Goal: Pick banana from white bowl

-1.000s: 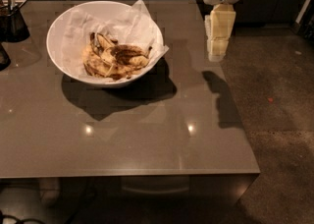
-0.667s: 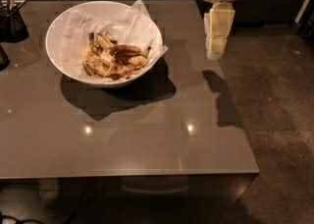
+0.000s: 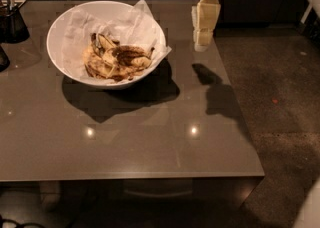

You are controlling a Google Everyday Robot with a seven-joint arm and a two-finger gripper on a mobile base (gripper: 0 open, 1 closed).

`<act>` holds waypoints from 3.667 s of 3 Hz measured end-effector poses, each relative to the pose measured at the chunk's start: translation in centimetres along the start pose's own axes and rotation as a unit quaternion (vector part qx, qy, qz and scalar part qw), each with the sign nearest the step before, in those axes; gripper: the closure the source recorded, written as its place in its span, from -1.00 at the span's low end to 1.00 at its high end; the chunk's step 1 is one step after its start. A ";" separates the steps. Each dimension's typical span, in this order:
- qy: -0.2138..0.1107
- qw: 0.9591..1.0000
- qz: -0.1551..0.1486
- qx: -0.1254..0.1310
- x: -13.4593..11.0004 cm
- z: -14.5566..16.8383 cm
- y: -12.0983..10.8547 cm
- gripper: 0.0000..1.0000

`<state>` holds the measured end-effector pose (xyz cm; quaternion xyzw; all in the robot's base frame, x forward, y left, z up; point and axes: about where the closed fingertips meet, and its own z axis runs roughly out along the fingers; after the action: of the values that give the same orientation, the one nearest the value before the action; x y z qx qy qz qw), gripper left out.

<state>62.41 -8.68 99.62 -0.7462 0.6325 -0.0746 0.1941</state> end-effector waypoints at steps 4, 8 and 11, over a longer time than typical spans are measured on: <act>-0.017 0.999 -0.040 0.007 -3.3 1.7 -3.3 -1.00; -0.062 0.992 -0.112 -0.020 -7.6 2.2 -4.2 -1.00; -0.094 0.983 -0.147 -0.055 -11.0 6.1 -5.5 -0.73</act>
Offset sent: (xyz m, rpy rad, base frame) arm 0.0209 0.0209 -0.0002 -0.0030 -0.0070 0.0454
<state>67.56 3.88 97.65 -0.8442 0.4979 0.0028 0.1986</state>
